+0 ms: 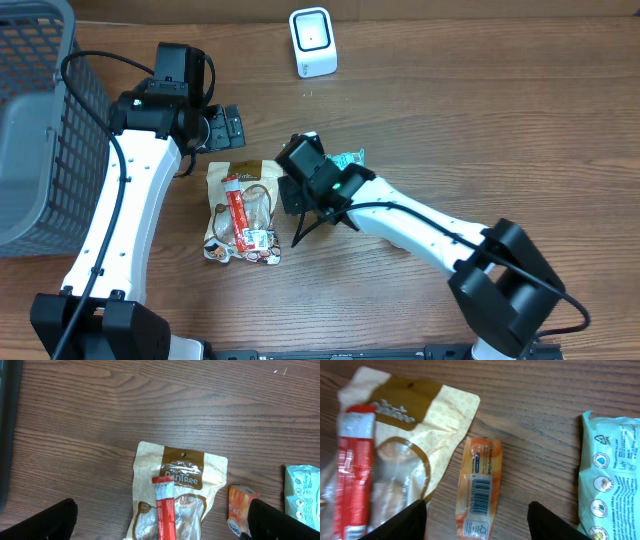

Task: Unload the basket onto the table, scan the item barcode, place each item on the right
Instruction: 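Set the orange packet down beside the clear bag and open the right gripper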

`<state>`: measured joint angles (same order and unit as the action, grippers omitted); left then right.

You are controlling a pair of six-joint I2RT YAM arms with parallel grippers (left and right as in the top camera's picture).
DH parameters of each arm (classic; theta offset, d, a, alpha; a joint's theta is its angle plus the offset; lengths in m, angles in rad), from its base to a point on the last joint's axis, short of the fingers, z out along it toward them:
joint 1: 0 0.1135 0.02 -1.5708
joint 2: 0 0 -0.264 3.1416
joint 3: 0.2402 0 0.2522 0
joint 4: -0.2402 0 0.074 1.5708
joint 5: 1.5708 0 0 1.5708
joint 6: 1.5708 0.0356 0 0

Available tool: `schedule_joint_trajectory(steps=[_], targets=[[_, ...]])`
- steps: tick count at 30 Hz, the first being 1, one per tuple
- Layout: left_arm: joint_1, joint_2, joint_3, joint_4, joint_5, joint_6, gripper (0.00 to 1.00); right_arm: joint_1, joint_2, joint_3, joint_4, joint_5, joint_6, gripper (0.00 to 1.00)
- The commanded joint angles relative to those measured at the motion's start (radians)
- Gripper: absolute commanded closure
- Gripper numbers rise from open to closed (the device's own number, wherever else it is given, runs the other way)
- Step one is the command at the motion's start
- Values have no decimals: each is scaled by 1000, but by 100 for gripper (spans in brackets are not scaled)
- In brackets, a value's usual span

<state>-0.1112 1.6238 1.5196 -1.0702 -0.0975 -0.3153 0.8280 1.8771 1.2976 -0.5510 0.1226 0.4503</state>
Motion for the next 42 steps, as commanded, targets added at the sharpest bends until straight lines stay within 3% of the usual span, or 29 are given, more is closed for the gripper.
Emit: schedule_joint_trajectory(steps=[1, 5, 8, 9, 11, 14, 16, 17, 20, 21, 31, 36, 42], targets=[[-7, 5, 18, 1, 5, -14, 0, 20, 33, 19, 25, 76, -16, 34], [-7, 5, 18, 1, 5, -14, 0, 32, 81, 19, 47, 67, -26, 35], [-7, 5, 18, 1, 5, -14, 0, 42, 112, 19, 56, 60, -34, 41], [-7, 5, 18, 1, 5, -14, 0, 43, 116, 19, 56, 60, -34, 48], [-7, 5, 18, 1, 5, -14, 0, 43, 123, 19, 56, 61, -37, 76], [-7, 5, 18, 1, 5, -14, 0, 38, 122, 20, 56, 61, -37, 76], [-7, 5, 18, 1, 5, -14, 0, 34, 122, 21, 56, 60, -36, 82], [-7, 5, 18, 1, 5, -14, 0, 33, 122, 21, 56, 60, -36, 82], [-7, 5, 18, 1, 5, -14, 0, 33, 117, 25, 56, 60, -37, 40], [-7, 5, 18, 1, 5, -14, 0, 33, 116, 32, 56, 60, -37, 37], [-7, 5, 18, 1, 5, -14, 0, 8, 74, 236, -96, 98, -36, 34], [-7, 5, 18, 1, 5, -14, 0, -84, 68, 365, -286, 77, 15, 34], [-7, 5, 18, 1, 5, -14, 0, -228, 68, 364, -453, -21, 51, 34]])
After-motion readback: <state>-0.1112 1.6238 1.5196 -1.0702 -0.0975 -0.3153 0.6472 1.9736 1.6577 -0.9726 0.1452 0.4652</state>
